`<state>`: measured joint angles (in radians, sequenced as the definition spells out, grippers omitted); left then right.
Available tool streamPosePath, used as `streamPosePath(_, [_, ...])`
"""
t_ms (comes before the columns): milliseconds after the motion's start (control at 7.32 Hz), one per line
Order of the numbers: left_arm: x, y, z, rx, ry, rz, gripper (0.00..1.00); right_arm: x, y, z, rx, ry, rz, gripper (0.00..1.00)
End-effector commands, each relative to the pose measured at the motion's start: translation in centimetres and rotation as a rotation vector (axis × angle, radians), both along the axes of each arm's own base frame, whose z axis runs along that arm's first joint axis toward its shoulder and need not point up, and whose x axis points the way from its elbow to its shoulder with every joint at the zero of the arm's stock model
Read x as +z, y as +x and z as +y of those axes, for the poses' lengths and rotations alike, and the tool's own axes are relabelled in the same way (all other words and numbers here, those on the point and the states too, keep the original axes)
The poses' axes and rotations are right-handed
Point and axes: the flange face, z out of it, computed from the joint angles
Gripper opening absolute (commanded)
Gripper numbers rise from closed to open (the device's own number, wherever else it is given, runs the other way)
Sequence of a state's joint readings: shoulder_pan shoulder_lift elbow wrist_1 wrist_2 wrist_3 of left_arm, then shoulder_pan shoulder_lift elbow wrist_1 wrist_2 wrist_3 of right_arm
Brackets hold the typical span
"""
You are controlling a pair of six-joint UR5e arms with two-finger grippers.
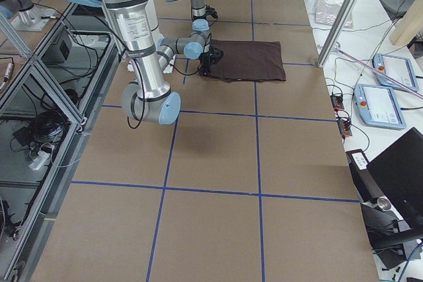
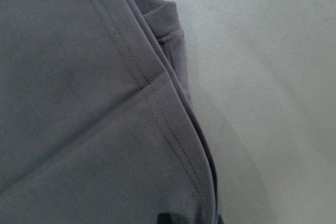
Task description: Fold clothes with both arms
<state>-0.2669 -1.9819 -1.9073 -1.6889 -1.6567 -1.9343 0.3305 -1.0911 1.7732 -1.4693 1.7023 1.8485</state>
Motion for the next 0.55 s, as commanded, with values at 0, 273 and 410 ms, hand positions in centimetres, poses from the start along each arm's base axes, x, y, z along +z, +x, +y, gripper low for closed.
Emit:
streamPosePath(0, [0.02, 0.01, 0.0, 0.0, 0.0, -0.001, 0.0, -0.32, 0.07, -0.24, 0.004, 0.001, -0.005, 0.03])
streamPosePath(273, [0.02, 0.01, 0.0, 0.0, 0.0, -0.001, 0.0, -0.81, 0.17, -0.6, 0.009, 0.003, -0.012, 0.0])
streamPosePath(410, [-0.04, -0.03, 0.01, 0.0, 0.0, 0.001, 0.0, -0.82, 0.36, -0.9, 0.008, 0.003, -0.013, 0.0])
